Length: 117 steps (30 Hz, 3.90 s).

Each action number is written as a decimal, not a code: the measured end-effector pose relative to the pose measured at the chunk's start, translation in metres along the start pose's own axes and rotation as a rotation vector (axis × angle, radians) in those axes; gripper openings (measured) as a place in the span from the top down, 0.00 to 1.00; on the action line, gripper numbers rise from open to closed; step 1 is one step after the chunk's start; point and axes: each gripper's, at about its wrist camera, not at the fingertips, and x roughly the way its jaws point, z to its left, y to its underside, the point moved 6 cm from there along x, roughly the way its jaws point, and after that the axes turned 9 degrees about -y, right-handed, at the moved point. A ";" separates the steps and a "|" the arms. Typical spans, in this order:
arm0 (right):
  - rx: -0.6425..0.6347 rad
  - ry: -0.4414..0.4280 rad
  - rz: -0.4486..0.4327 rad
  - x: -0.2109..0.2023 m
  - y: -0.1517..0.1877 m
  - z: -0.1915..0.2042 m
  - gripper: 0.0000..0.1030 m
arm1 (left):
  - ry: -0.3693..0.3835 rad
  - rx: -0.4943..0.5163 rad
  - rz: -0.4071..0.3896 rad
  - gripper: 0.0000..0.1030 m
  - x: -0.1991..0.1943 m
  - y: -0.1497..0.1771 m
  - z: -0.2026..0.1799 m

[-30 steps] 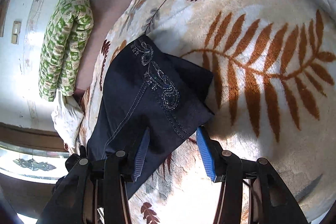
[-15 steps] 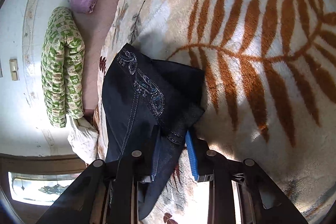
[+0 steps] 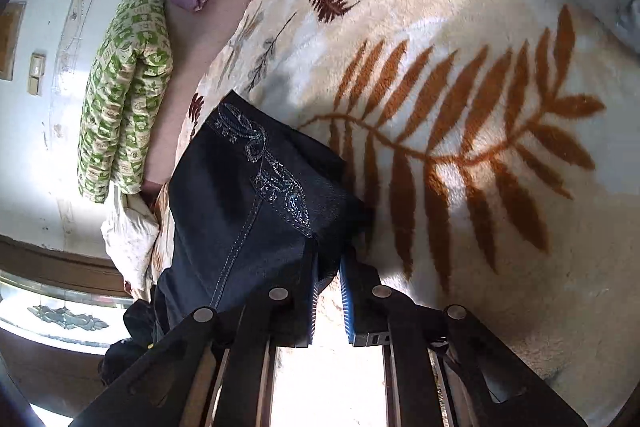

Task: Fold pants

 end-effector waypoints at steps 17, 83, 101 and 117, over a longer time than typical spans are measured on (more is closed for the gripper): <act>-0.337 0.069 -0.002 0.051 -0.075 0.098 0.50 | -0.029 0.122 -0.167 0.55 -0.064 0.021 -0.016; -0.508 0.156 0.150 0.054 -0.019 0.075 0.70 | -0.443 0.384 -0.181 0.31 0.015 0.000 -0.078; -0.379 0.012 0.096 -0.021 -0.068 0.080 0.57 | -0.048 0.438 -0.037 0.22 0.003 0.195 -0.293; -0.409 0.000 0.247 0.026 -0.092 0.067 0.43 | -0.055 0.270 0.290 0.54 0.170 0.272 -0.381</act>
